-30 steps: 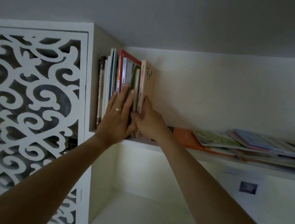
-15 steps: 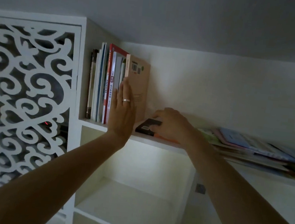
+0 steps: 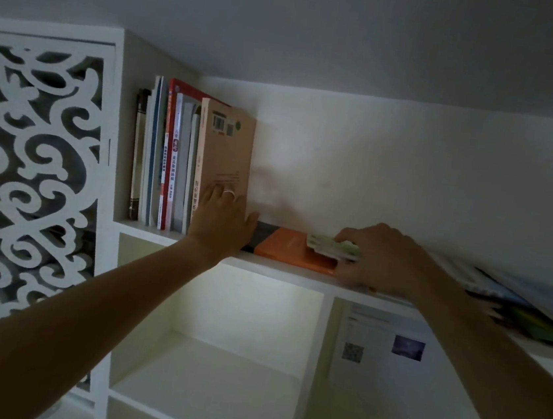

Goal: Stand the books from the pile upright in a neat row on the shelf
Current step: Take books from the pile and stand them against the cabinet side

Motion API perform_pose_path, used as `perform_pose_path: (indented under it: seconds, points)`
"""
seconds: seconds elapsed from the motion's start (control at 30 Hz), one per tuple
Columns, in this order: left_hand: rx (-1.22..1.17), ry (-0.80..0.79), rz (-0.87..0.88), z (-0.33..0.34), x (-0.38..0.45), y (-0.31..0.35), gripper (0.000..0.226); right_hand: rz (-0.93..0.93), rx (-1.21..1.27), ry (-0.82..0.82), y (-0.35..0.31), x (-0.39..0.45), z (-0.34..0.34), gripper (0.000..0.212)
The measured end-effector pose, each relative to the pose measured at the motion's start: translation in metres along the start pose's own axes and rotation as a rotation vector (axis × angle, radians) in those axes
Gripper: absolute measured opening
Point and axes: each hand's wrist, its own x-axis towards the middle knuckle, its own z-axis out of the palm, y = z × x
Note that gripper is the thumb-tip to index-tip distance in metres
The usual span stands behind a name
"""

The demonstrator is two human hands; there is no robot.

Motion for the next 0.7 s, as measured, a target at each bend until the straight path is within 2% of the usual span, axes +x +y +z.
perform_pose_path:
  seconds: [0.07,0.1,0.23,0.3,0.37,0.53,0.63,0.7]
  points:
    - [-0.080,0.077,-0.040,0.004,-0.001,0.002,0.070,-0.005,-0.110,0.197,-0.002,0.005,0.011,0.042]
    - [-0.108,0.104,-0.055,0.006,-0.001,0.003,0.066,-0.009,-0.135,0.246,-0.003,0.007,0.014,0.038]
    - [-0.172,0.191,-0.081,0.011,-0.006,0.003,0.054,-0.106,-0.191,0.116,-0.004,0.011,0.020,0.036]
    - [-0.209,0.229,-0.074,0.013,-0.006,0.002,0.039,-0.102,-0.270,0.192,-0.010,0.014,0.021,0.031]
    - [-0.234,0.254,-0.061,0.015,-0.006,0.000,0.038,-0.037,-0.262,0.314,-0.018,0.018,0.018,0.029]
    - [-0.331,0.347,-0.037,0.019,-0.005,-0.006,0.043,0.042,0.060,0.529,-0.065,0.042,0.011,0.027]
    - [-0.560,0.391,0.010,0.011,-0.005,-0.008,0.049,0.077,0.290,0.709,-0.110,0.072,-0.001,0.026]
    - [-0.740,0.337,0.099,0.000,-0.006,-0.008,0.051,0.085,0.500,0.821,-0.137,0.091,-0.010,0.027]
